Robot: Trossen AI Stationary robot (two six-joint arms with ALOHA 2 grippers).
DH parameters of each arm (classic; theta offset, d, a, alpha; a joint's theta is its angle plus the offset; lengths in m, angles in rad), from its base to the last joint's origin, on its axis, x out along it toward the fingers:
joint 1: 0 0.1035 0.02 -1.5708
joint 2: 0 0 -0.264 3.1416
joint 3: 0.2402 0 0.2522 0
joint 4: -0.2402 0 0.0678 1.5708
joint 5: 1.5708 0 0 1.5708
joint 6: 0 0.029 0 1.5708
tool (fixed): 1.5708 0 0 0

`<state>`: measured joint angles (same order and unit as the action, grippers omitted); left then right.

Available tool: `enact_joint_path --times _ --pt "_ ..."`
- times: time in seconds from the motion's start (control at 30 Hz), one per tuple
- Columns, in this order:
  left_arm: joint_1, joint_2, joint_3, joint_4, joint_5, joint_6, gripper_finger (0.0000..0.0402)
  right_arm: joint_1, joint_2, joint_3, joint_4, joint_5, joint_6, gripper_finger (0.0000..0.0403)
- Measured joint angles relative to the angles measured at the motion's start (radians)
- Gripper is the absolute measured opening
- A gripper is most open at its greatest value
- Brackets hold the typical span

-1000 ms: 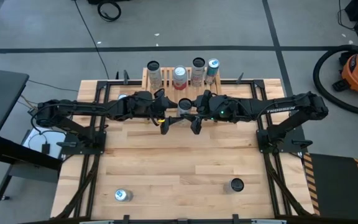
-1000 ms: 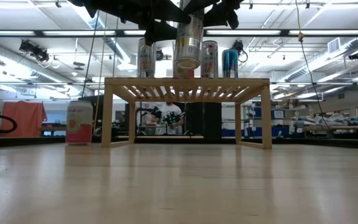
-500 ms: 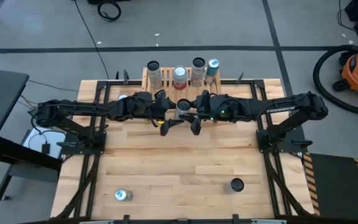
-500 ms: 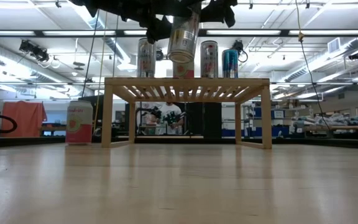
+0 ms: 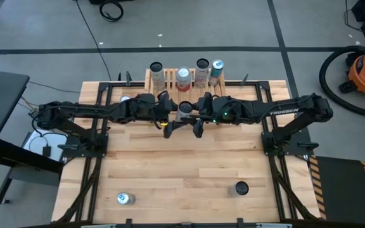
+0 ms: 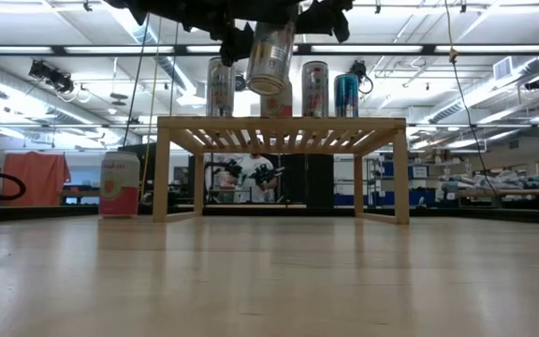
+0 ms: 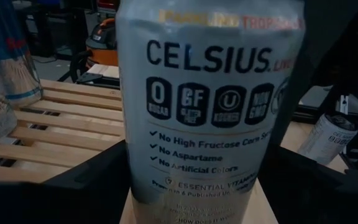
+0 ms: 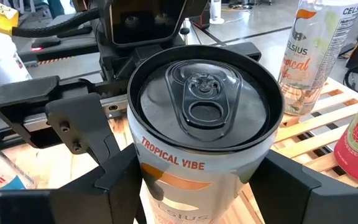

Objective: Place canned beverage on shelf
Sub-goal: Put the white yellow soda can on the shelf aligned with the other white yellow soda can

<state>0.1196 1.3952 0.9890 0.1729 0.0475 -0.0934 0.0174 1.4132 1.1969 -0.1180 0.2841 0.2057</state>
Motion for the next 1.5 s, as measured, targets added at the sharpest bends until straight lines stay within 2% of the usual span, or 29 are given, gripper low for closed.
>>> enact_joint_path --times 0.4,0.6,0.73,1.0,1.23,1.5 --pt "0.0 0.0 0.0 0.0 -0.029 0.001 0.0315 0.0 0.0 0.0 0.025 -0.025 0.0 0.0257" --pt "0.0 0.0 0.0 0.0 -0.029 0.003 0.0274 0.0 0.0 0.0 0.037 -0.027 0.0 0.0258" --pt "0.001 -0.001 0.0 0.0 -0.029 0.004 0.0248 0.0 0.0 -0.002 0.048 -0.027 -0.001 0.0275" --pt "0.001 -0.005 -0.004 -0.026 -0.028 0.043 0.025 -0.001 -0.005 0.0 0.105 -0.069 0.002 0.031" --pt "0.001 -0.04 -0.002 -0.066 -0.052 0.081 0.0252 0.002 -0.049 0.0 0.133 -0.088 0.0 0.0312" --pt "0.003 -0.158 -0.002 -0.192 -0.091 0.113 0.0252 0.011 -0.156 0.0 0.106 -0.205 0.029 0.0311"
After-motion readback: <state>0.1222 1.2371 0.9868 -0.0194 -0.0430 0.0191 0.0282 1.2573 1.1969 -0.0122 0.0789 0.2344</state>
